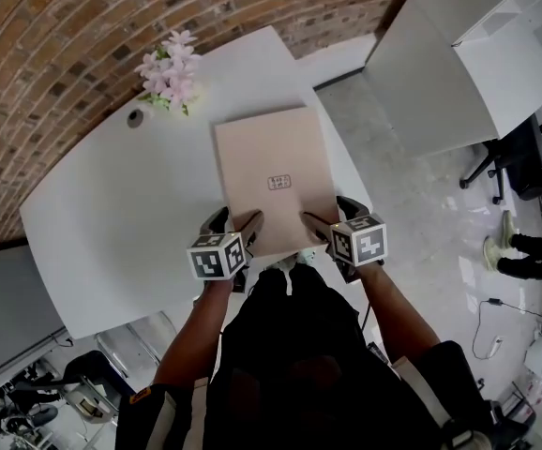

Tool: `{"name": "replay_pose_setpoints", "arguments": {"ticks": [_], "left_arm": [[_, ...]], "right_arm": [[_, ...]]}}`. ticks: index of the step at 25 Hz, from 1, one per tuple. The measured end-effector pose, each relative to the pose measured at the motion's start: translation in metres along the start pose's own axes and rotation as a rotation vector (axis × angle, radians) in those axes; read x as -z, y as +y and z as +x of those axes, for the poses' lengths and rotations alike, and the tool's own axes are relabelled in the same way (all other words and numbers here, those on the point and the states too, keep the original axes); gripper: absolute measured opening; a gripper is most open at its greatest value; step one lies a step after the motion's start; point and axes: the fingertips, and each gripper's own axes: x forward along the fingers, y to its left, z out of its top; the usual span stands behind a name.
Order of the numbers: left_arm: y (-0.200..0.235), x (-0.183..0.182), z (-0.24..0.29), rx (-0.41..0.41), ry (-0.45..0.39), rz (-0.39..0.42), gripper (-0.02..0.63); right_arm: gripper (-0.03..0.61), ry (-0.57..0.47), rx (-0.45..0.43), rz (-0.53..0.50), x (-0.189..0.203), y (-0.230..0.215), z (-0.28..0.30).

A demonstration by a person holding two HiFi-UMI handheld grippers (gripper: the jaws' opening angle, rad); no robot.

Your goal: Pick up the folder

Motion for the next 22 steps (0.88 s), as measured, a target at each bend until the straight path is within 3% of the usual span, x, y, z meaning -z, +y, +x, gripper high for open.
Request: {"name": "replay_pose_setpoints", "arguments": {"ticks": [7,22], "left_arm": [[-0.0012,0.0035,0.0037,0.06,-0.004,-0.06,0.368],[-0.0072,0.0014,0.0053,0.08,-0.004,-0.049,0.362]], "right_arm": [[0.388,-0.016,-0.027,0.048,0.0023,-0.0002,0.0033],[0.37,-0.03,0.018,0.034,-0.0037,0.0044,-0.0019]]}}
